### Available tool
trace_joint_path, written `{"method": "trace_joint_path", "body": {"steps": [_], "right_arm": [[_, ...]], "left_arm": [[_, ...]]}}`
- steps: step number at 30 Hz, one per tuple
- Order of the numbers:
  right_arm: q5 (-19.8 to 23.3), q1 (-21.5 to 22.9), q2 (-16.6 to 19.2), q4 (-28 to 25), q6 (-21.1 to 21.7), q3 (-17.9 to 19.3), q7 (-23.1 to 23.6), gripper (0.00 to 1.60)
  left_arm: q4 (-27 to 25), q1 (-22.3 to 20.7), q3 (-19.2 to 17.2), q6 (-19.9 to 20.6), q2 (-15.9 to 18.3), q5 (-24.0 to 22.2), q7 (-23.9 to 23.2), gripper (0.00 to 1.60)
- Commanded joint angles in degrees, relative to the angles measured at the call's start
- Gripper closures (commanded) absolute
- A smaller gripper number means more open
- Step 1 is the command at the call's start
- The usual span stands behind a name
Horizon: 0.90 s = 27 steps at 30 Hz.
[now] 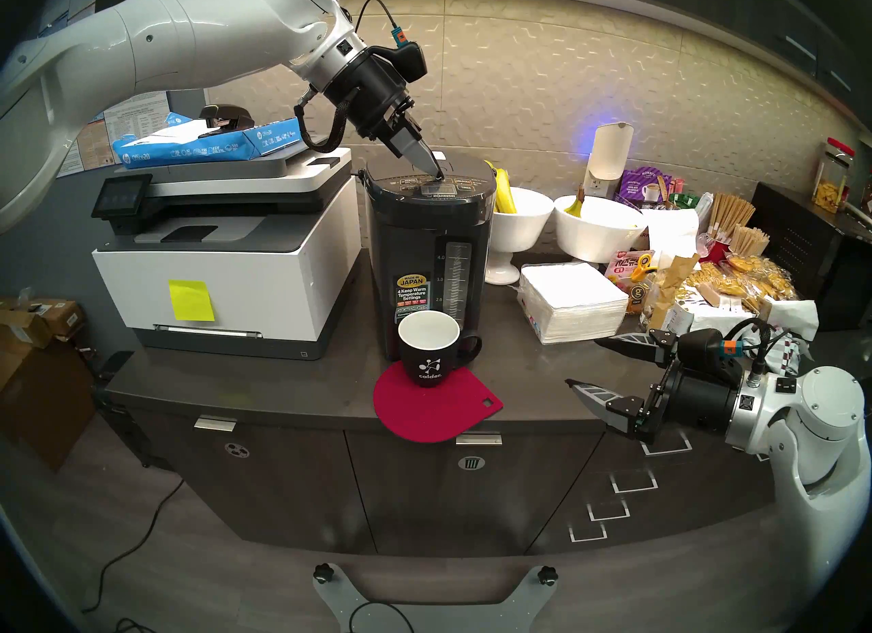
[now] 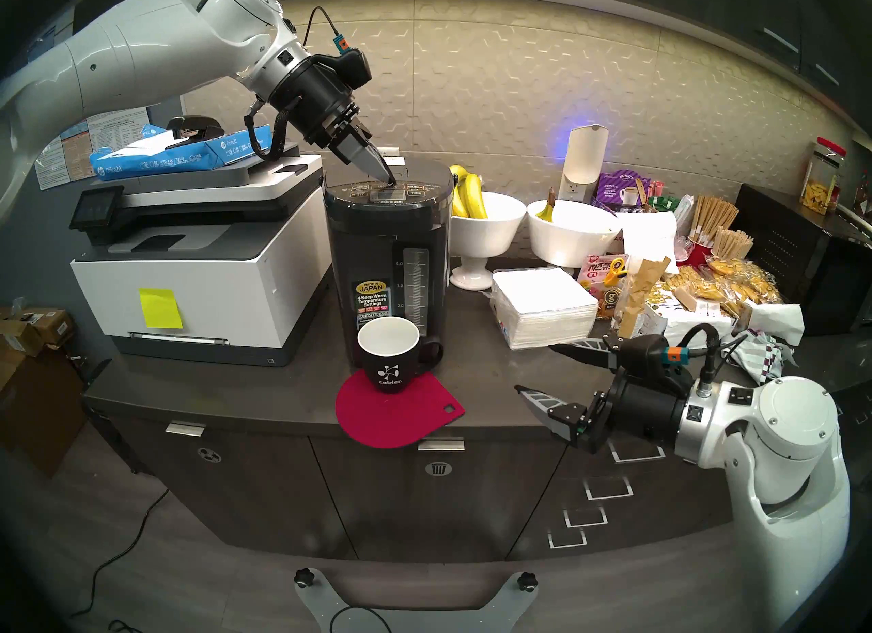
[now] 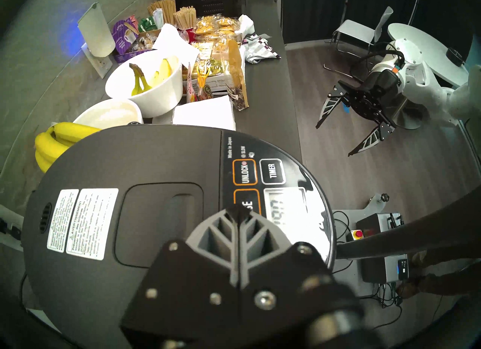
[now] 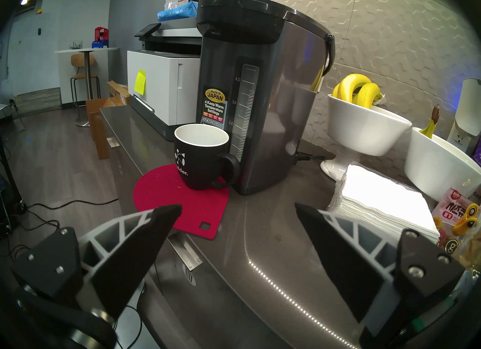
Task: Press the water dispenser button and fill the cup
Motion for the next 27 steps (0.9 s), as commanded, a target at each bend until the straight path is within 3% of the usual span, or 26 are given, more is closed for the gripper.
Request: {"method": "trace_joint_path", "body": {"steps": [1,27], "right_arm": [[0.01,0.09,0.03,-0.7,0.0,0.01,-0.01,0.0],[0.01,0.09,0.03,-0.7,-0.01,0.01,0.0,0.0]], "left_arm": [[-0.12,-0.13,-0.35,-0.05,-0.14,-0.37,-0.62,1.6],[-0.14,1.03,1.24,-0.87,-0.37,0.16,-1.77,1.6]]}}
